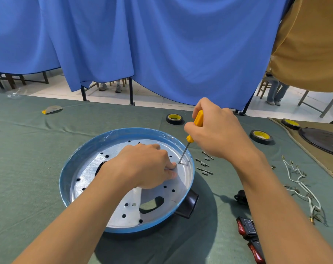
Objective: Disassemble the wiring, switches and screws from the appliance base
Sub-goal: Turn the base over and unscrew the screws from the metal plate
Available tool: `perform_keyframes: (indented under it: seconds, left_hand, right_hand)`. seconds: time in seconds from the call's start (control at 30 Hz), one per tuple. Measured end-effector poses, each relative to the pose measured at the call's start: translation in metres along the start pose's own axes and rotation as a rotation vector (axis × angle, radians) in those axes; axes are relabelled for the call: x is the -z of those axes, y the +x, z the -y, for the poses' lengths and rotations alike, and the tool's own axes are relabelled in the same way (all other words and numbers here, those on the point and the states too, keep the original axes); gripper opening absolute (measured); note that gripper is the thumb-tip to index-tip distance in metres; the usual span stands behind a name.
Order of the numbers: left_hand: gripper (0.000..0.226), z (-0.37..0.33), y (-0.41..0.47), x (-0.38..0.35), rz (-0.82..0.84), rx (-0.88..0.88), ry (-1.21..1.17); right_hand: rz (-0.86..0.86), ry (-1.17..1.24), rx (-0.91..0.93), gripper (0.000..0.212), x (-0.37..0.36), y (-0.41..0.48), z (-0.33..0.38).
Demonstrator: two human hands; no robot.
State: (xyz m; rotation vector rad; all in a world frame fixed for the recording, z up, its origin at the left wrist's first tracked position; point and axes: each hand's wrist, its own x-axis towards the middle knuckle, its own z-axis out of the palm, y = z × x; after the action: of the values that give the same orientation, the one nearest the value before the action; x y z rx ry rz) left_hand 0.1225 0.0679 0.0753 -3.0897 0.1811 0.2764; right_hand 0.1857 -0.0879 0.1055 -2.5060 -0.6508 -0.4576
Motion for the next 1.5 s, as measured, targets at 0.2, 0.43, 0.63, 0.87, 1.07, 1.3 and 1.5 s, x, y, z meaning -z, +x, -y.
perform_keyframes:
  seconds: [0.2, 0.43, 0.63, 0.87, 1.07, 1.3, 1.5]
  left_hand:
    - [0.047, 0.0004, 0.0, -0.0011, -0.009, 0.004, 0.001]
    - [0.047, 0.0, 0.0011, -0.0012, 0.0, 0.003, 0.005]
    - [0.046, 0.0003, 0.0006, -0.0016, 0.006, -0.001, 0.002]
    - [0.045, 0.0, 0.0008, -0.0011, 0.003, -0.008, 0.013]
    - [0.046, 0.0007, 0.0013, -0.0021, -0.001, -0.006, 0.001]
    - [0.044, 0.001, 0.001, -0.0034, -0.006, -0.004, 0.004]
    - [0.045, 0.0023, 0.0017, -0.0045, -0.02, -0.005, 0.002]
  right_hand:
    - [0.003, -0.021, -0.047, 0.029, 0.0023, 0.0006, 0.0007]
    - [0.026, 0.02, -0.026, 0.037, 0.0009, -0.0025, 0.0049]
    - [0.049, 0.028, -0.022, 0.018, 0.0043, -0.0025, 0.0037]
    - [0.004, 0.001, -0.011, 0.021, 0.0043, -0.0043, 0.0039]
    - [0.023, -0.023, -0.029, 0.048, 0.006, -0.0066, 0.0064]
    - [0.046, 0.009, -0.056, 0.033, 0.0055, -0.0066, 0.0038]
    - [0.03, 0.036, -0.027, 0.016, 0.0062, -0.006, 0.0032]
